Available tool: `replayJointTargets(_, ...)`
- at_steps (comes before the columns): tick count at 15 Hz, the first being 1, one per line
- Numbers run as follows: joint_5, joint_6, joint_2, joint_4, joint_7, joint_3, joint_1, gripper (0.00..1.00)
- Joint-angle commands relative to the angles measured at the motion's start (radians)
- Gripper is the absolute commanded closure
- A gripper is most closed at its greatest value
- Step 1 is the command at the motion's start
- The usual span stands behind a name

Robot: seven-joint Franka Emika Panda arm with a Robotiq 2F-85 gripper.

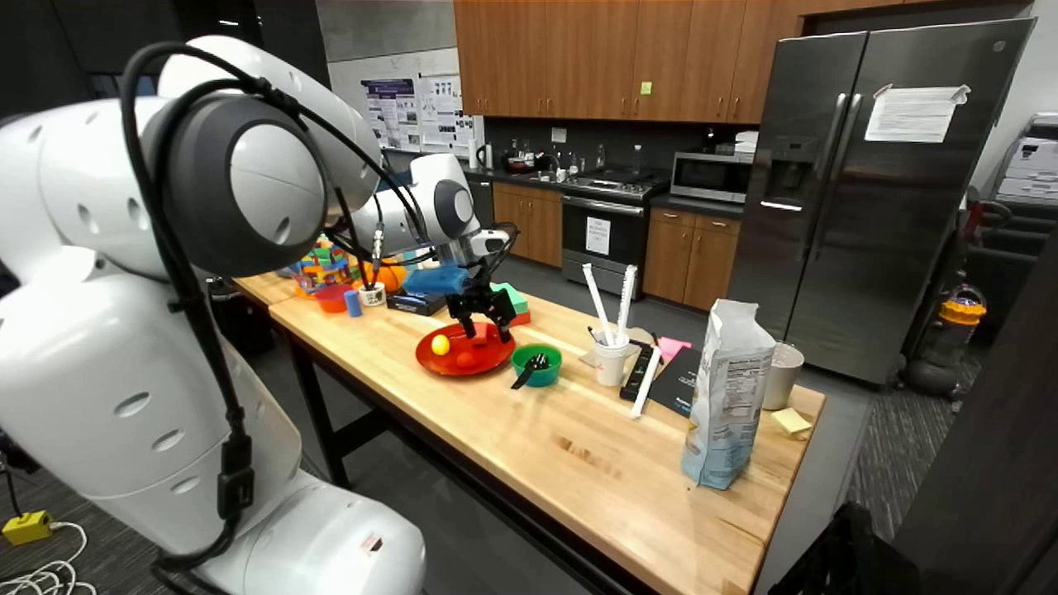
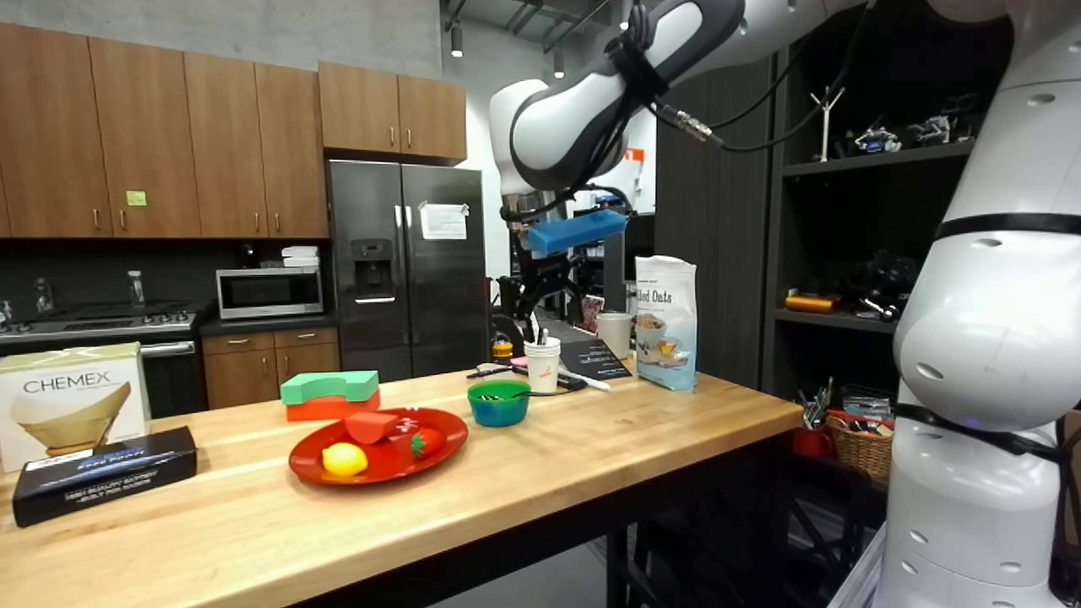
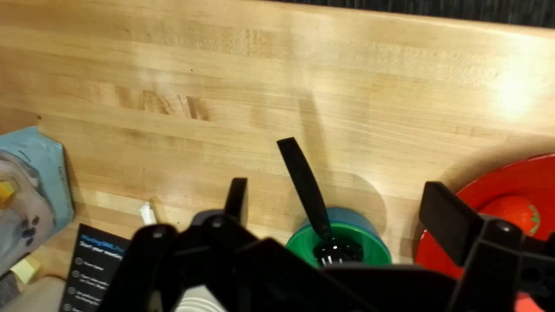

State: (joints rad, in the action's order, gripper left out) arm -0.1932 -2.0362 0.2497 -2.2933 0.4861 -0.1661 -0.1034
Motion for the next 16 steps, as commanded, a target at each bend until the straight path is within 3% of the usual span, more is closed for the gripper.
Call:
replayJointTargets(1,0.082,0.028,-0.008,0.028,-0.227,0.019,-0.017,0.0)
replayJointTargets(7,0.145,0.158,-0.029,0.064,-0.559,0.042,-0.025,0.0)
replayJointTargets(8,0.13,0.104,-0.007,0.027,-0.478,0.025,-0.019,0.0)
replayJointTargets(13,0.13,0.109,-0.012,0.029,-0.485,0.024,-0.021,0.0)
replayJointTargets(16,0.07,0.06,0.002,0.013,-0.411,0.024,0.003,0.0)
